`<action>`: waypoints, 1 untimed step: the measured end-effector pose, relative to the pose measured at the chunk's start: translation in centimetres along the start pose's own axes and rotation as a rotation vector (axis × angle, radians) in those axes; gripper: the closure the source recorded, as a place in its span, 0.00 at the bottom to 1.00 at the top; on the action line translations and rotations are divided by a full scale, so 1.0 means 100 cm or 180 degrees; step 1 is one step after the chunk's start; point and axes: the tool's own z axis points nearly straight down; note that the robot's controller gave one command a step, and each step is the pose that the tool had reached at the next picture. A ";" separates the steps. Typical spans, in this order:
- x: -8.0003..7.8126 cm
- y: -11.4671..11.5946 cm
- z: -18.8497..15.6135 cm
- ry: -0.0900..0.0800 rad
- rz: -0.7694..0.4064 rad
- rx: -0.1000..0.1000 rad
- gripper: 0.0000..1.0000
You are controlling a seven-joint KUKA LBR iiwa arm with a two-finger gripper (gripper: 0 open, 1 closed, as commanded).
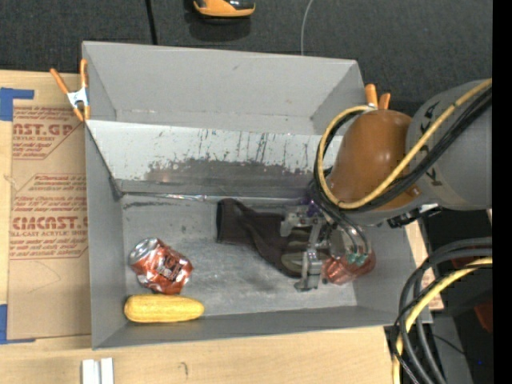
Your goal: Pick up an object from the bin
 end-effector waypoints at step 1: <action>-0.002 0.000 -0.004 -0.0024 -0.0001 0.0001 0.00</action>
Offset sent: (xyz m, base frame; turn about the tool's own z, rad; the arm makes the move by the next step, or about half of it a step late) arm 0.0599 0.0623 -0.0701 0.1756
